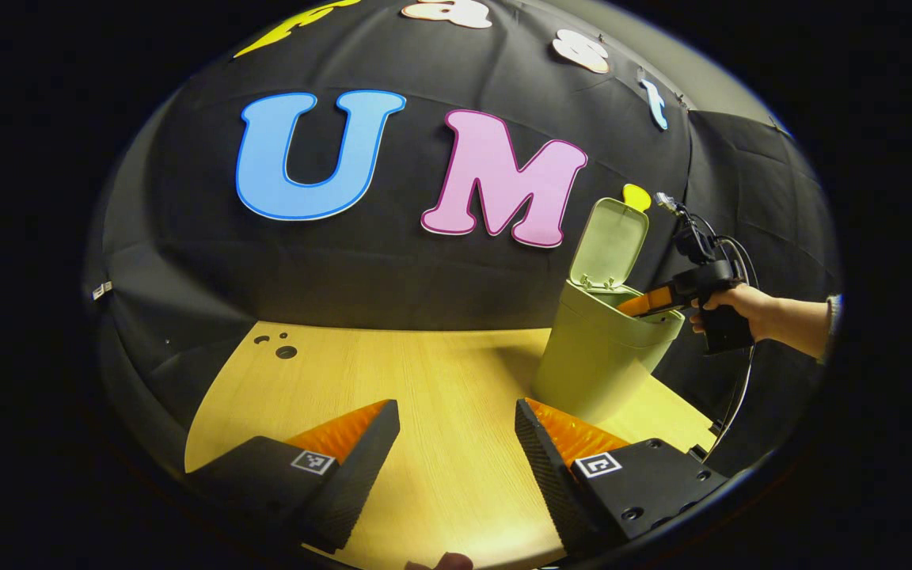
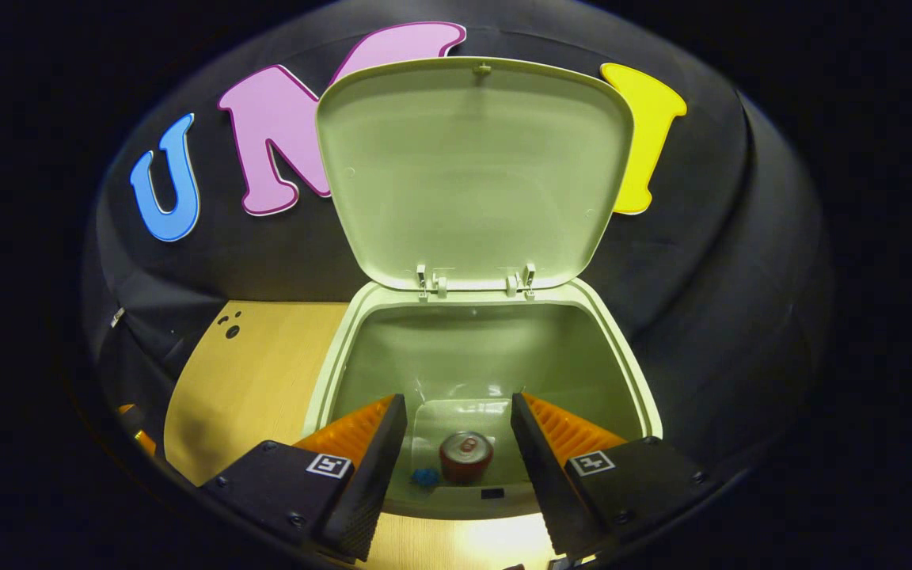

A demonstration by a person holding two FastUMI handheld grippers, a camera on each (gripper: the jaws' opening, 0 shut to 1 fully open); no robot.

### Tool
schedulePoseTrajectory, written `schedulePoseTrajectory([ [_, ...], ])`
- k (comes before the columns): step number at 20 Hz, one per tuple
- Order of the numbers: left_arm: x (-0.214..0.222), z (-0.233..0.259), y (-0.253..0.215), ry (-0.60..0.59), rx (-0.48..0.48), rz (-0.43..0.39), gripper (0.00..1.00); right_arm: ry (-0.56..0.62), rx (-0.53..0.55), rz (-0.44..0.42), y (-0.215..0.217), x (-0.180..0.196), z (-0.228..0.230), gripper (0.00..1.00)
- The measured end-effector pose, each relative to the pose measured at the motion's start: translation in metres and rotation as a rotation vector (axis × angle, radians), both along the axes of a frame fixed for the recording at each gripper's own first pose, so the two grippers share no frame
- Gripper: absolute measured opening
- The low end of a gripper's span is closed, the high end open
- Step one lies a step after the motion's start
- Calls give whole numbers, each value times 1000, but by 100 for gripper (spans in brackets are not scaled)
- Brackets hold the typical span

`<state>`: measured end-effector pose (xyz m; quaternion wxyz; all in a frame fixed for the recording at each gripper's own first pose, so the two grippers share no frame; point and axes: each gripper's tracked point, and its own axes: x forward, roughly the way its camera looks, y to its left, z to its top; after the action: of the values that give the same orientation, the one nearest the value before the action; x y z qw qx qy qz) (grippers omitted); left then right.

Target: Press the lid of the desktop garbage bin to open it, pick up the crumpled paper on the desktop and throw it into the bin, then pick up the pop can on the desktop and drop it into the bin, and finally close the garbage bin lid.

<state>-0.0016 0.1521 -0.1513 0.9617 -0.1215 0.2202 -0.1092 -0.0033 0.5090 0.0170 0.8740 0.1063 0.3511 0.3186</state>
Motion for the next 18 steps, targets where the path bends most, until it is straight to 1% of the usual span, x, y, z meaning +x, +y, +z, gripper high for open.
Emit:
schedulePoseTrajectory([
  [5,0,2,0,-3,5,-3,94,-23,45,-18,-12,-5,19,84],
  [8,-1,2,-3,-4,4,-10,94,-66,100,-44,-24,-4,47,83],
  [9,-1,2,-4,-3,5,-12,94,-94,123,-55,-29,-1,60,83],
  [10,-2,2,-5,-3,5,-14,94,-126,145,-68,-33,-1,84,84],
  [15,-4,2,-9,-2,3,-22,94,-322,250,-151,-59,33,177,84],
  [18,-5,2,-12,-4,1,-27,94,-406,250,-179,-68,58,214,83],
])
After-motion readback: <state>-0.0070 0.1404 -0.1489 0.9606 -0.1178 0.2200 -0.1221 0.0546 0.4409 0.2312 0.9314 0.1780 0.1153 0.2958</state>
